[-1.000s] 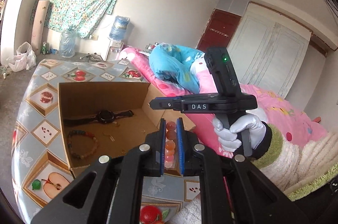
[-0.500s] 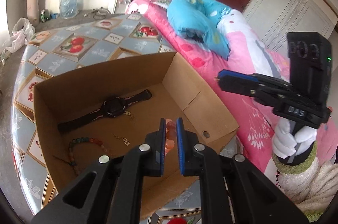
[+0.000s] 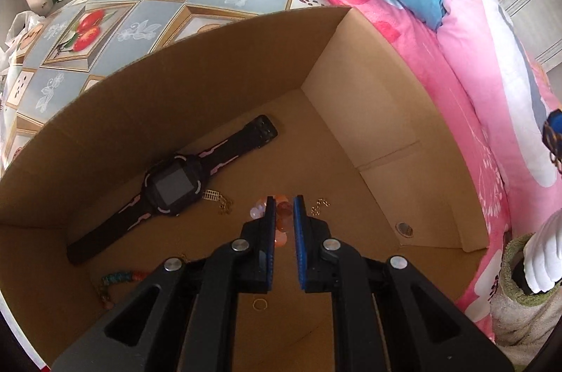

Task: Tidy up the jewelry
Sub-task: 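Carry the pink bead bracelet over the box and open the left tool, then carry the butterfly charm over the box and open the right tool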

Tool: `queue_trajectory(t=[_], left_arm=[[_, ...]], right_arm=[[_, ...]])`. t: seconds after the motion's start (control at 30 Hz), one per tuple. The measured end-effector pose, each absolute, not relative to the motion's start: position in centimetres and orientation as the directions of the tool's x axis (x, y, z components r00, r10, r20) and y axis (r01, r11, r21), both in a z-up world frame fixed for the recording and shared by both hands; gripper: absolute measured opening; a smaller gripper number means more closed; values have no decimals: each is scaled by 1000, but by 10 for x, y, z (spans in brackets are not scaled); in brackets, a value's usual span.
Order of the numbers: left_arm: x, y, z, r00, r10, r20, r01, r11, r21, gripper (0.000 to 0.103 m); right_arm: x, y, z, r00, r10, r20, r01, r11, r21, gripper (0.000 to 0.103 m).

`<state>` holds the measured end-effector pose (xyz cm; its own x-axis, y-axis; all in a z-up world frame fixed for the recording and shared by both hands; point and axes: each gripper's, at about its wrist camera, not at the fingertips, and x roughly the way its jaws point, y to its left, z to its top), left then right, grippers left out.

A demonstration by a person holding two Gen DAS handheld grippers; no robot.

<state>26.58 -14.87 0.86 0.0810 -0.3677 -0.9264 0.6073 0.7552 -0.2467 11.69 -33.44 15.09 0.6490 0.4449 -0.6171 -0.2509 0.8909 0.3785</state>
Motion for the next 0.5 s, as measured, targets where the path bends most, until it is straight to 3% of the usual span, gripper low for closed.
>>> queue_trajectory(t=[0.27, 0.37, 0.5], left_arm=[[274, -157, -13, 22, -321, -947, 591, 768, -247, 10], [274, -153, -10, 14, -336, -942, 577, 772, -267, 21], [268, -138, 11, 67, -385, -921, 578, 767, -279, 26]], right_arm=[[114, -340, 150, 652, 435, -621, -237, 895, 378, 14], [115, -339, 150, 646, 434, -628, -234, 896, 378, 14], [118, -332, 151, 631, 437, -641, -237, 895, 377, 14]])
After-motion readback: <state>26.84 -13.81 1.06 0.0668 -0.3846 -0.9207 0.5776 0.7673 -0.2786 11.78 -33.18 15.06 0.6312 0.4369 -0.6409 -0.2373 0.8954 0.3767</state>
